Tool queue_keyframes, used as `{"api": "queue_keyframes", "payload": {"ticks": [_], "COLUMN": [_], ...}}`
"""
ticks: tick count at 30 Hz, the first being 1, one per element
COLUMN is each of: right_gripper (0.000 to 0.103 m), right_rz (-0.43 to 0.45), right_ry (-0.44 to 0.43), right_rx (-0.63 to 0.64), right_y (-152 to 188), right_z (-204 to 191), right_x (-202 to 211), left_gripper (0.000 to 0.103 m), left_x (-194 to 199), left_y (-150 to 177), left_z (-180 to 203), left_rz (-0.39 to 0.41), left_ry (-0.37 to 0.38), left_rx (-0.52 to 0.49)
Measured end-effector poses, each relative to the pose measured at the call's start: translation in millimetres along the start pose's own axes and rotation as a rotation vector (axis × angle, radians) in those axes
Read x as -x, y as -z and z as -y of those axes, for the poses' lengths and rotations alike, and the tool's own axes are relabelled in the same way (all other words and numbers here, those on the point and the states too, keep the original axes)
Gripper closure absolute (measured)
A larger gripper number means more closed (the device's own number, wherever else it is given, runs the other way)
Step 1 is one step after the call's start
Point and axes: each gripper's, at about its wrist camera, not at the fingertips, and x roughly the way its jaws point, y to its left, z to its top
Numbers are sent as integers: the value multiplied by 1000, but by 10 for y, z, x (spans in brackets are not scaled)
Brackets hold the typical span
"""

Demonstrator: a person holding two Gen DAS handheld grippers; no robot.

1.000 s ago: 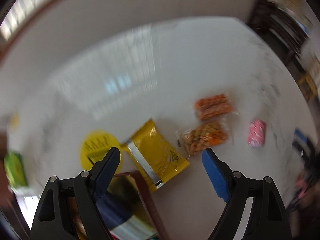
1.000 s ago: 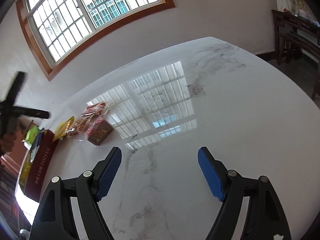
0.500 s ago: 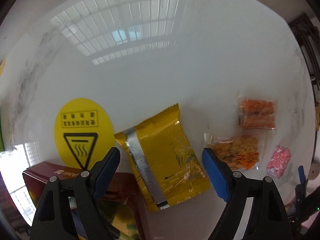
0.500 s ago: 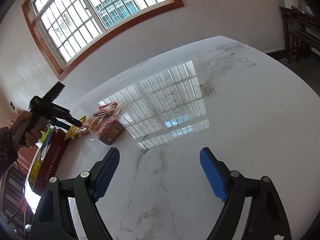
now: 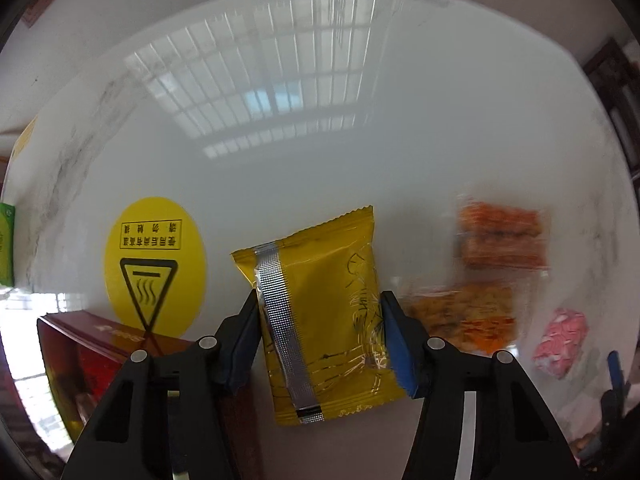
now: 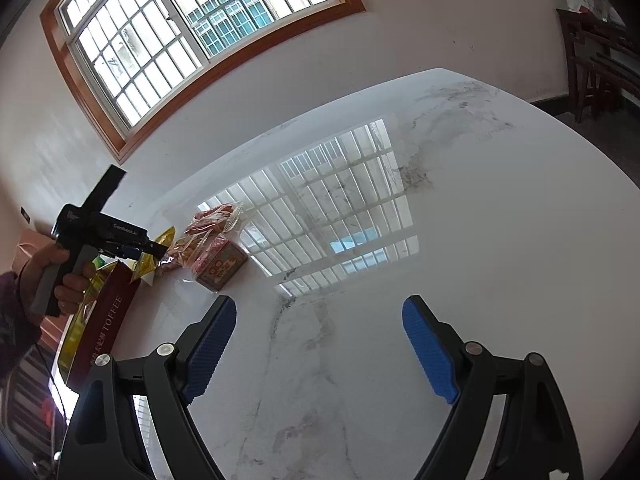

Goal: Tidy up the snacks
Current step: 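Move the left gripper to the yellow foil bag and grasp it, then lift the yellow bag with the left gripper while the right gripper grasps the pink-wrapped box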

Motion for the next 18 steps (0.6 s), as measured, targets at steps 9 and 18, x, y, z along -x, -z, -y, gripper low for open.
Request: {"api": "queue_keyframes", "payload": {"ticks": [9, 18], "right_gripper": [17, 17], "right_rz": [-37, -44], "right_ry": [12, -114], "right_rx": [84, 55], "right_y": [19, -69], "right_z": [-181, -627], "right_x": [-88, -467], "left_gripper": [46, 46], "left_x": [775, 1102], "left_y": [584, 1273], "left_z": [10, 199], "left_rz": [205, 191], "left_ry": [166, 297], "left_rx": [102, 58]}}
